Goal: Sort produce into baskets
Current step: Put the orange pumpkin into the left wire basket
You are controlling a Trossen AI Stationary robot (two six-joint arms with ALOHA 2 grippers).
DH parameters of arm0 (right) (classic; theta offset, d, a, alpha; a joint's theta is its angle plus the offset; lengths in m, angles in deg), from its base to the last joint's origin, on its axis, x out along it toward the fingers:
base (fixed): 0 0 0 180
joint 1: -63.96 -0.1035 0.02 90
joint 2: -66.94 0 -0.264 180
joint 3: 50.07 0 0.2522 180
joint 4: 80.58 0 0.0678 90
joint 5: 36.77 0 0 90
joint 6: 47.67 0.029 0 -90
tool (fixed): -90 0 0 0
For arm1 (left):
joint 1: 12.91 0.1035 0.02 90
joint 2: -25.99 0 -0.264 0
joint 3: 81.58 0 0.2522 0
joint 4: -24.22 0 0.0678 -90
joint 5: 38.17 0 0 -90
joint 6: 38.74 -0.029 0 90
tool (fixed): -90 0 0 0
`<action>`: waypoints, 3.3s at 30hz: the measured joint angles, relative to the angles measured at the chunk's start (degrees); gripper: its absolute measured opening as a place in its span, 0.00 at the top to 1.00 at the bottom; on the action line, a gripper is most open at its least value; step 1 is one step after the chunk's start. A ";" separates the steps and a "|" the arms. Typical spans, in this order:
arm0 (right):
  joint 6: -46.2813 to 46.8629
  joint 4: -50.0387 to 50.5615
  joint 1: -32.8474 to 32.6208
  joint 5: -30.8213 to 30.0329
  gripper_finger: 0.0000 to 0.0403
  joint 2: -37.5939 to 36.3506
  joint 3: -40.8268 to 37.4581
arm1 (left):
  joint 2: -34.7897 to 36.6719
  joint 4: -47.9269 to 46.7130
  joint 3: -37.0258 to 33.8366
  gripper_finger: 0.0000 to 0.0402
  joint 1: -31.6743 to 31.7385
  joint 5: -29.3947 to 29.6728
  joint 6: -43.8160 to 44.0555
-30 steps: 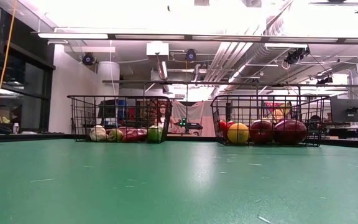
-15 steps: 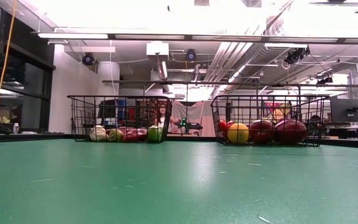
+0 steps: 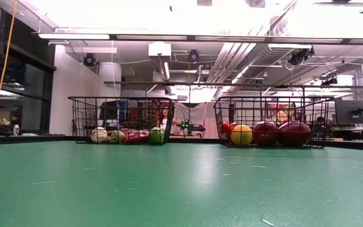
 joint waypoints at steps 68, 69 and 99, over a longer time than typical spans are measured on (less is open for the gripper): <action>-0.46 5.37 0.04 -2.18 0.27 0.00 0.02 | -8.65 11.04 -15.71 0.01 2.39 -5.73 12.42; -0.46 5.37 0.04 -2.18 0.27 0.00 0.02 | -8.65 11.04 -15.71 0.01 2.68 -5.70 12.42; -22.37 4.80 -3.01 -30.88 0.27 -13.63 0.02 | 8.92 17.72 -15.67 0.19 44.69 18.29 4.12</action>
